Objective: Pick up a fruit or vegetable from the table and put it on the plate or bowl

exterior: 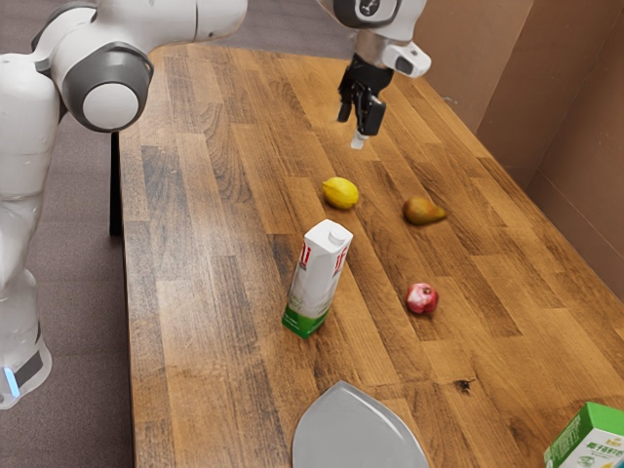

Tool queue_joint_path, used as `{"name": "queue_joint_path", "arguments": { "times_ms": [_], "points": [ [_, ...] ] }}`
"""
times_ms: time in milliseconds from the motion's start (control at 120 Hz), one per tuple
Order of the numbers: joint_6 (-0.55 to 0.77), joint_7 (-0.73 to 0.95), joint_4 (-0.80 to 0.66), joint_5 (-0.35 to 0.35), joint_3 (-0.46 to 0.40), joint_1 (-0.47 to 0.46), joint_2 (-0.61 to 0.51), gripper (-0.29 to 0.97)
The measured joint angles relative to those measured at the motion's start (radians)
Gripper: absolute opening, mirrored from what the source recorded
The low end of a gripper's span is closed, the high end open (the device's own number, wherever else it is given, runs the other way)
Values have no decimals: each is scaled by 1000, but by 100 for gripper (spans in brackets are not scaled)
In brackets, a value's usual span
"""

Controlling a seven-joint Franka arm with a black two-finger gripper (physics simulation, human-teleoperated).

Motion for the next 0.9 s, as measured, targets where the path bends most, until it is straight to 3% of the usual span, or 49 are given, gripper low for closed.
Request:
{"name": "queue_joint_path", "arguments": {
  "times_ms": [383,642,900],
  "points": [
    [69,23,22,-59,-14,37,1,68],
    [147,101,26,-52,41,84,173,68],
    [221,254,106,-52,43,141,271,68]
  ]
}}
